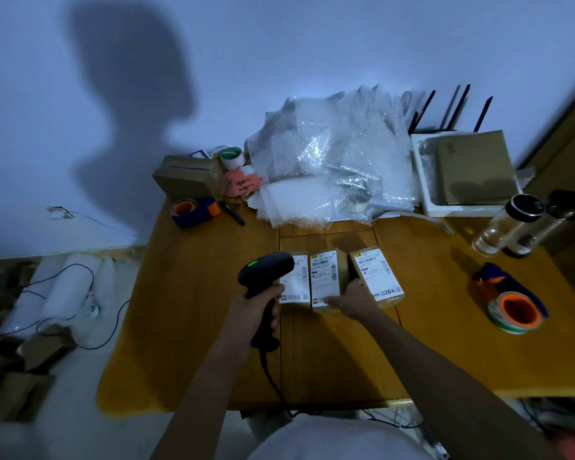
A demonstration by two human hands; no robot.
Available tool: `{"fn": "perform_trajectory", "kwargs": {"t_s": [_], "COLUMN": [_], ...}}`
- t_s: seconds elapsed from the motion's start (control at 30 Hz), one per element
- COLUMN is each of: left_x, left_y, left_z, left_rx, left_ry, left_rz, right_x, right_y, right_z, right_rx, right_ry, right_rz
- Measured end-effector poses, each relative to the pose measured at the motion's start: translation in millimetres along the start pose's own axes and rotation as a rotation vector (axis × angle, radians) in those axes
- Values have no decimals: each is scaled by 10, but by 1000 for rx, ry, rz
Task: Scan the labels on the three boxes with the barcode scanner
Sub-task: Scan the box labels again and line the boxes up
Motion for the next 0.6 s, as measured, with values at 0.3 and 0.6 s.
{"fn": "perform_trajectory", "kwargs": {"t_s": [0.3,0.6], "left_x": [-393,-563], "left_y": [25,0], "left_z": [-153,-265], "left_rx": [66,163], "left_ry": [16,-44], "left_rz": [-88,-178], "right_x": [141,402], "right_y": [355,571], "right_z": [432,813], "right_rx": [-14,-132], "right_ry": [-65,-370], "right_rz": [92,166]}}
Point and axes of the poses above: each hand's wrist, its own y-axis away from the middle knuckle, its own z-axis out of the back of the hand, x = y × z, the point moved 3 cm from there along -y, towards the middle knuckle, and after that the axes turned 13 degrees about z, right-handed, at the moved point
